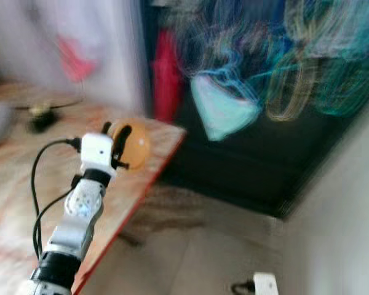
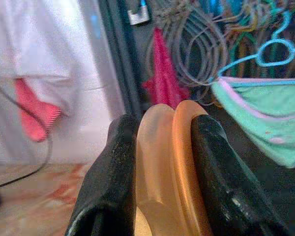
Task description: Restocking fridge
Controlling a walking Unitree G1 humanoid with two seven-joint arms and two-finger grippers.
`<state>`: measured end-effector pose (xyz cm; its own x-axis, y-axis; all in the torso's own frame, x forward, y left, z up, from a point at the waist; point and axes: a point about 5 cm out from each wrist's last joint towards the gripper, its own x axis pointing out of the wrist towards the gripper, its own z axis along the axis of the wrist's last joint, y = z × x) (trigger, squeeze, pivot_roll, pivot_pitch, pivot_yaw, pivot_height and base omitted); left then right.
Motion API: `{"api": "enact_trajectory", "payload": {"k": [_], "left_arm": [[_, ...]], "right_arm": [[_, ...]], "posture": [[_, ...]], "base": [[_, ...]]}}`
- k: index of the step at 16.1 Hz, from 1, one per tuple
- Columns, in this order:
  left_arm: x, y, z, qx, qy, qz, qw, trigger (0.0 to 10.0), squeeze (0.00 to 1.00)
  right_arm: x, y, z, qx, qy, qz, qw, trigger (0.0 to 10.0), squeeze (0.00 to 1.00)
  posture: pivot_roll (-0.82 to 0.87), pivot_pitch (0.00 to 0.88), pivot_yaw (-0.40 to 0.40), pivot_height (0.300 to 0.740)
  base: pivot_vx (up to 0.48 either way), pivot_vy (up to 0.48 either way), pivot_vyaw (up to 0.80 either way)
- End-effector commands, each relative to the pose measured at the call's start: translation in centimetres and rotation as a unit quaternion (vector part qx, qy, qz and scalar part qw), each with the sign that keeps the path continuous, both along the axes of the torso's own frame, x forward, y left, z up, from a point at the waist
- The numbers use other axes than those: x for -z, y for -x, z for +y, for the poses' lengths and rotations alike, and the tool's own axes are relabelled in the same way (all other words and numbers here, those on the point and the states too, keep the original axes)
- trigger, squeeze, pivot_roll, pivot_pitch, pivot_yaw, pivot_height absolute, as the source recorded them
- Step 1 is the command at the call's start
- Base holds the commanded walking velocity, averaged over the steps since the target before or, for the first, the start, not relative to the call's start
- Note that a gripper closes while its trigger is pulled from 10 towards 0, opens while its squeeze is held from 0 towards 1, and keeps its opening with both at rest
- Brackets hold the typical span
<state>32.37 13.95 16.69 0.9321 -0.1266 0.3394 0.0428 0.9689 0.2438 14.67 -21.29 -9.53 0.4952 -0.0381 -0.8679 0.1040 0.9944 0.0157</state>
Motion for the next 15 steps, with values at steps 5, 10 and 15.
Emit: {"api": "enact_trajectory", "payload": {"k": [5,10,15], "left_arm": [[-0.1,-0.1,0.6,-0.002,0.0,0.0,1.0,10.0,0.0],[0.3,-0.3,0.6,0.003,-0.005,0.01,1.0,10.0,0.0],[2.3,-0.6,1.4,-0.007,-0.012,0.048,0.999,10.0,0.0]], "right_arm": [[0.2,0.4,0.3,0.002,-0.004,0.009,1.0,10.0,0.0],[0.2,0.4,0.4,0.005,-0.004,0.008,1.0,10.0,0.0],[0.2,0.3,0.4,0.008,-0.004,0.007,1.0,10.0,0.0]], "posture": [[0.07,0.011,0.015,0.74],[0.07,0.011,0.022,0.74],[0.05,0.0,0.032,0.74]], "base": [[0.0,0.0,-0.79],[0.0,0.0,-0.79],[0.0,0.0,-0.79]]}}
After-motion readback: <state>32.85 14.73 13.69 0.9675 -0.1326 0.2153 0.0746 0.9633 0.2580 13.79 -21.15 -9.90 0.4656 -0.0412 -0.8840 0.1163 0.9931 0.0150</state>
